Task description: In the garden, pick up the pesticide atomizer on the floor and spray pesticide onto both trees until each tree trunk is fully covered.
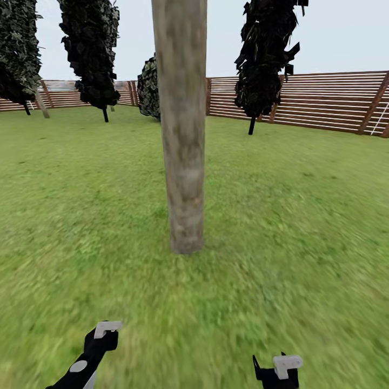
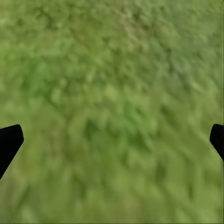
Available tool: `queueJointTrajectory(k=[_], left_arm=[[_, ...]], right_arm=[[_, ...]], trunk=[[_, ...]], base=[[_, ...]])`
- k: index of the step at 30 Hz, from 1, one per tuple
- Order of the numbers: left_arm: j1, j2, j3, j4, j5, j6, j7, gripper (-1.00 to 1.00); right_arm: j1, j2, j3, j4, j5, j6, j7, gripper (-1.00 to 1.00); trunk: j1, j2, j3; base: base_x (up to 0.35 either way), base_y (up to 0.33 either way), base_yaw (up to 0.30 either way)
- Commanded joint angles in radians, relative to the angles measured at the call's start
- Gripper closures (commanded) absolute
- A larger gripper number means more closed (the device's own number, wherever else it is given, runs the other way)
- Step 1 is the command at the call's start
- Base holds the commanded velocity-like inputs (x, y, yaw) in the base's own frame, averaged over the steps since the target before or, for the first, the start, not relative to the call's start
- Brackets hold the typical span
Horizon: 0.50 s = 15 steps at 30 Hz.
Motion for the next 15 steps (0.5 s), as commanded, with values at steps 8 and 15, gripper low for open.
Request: queueJointTrajectory(k=[8, 15], left_arm=[[0.0, 0.0, 0.0, 0.002, 0.0, 0.001, 0.0, 1.0], [0.0, 0.003, 0.0, -0.009, -0.001, -0.002, 0.0, 1.0]], right_arm=[[0.0, 0.0, 0.0, 0.001, 0.001, 0.0, 0.0, -1.0], [0.0, 0.003, 0.003, 0.0, 0.003, 0.002, 0.003, -1.0]], trunk=[[0.0, 0.0, 0.0], [0.0, 0.0, 0.0]], base=[[0.333, -0.09, -0.034], [0.242, -0.045, -0.007]])
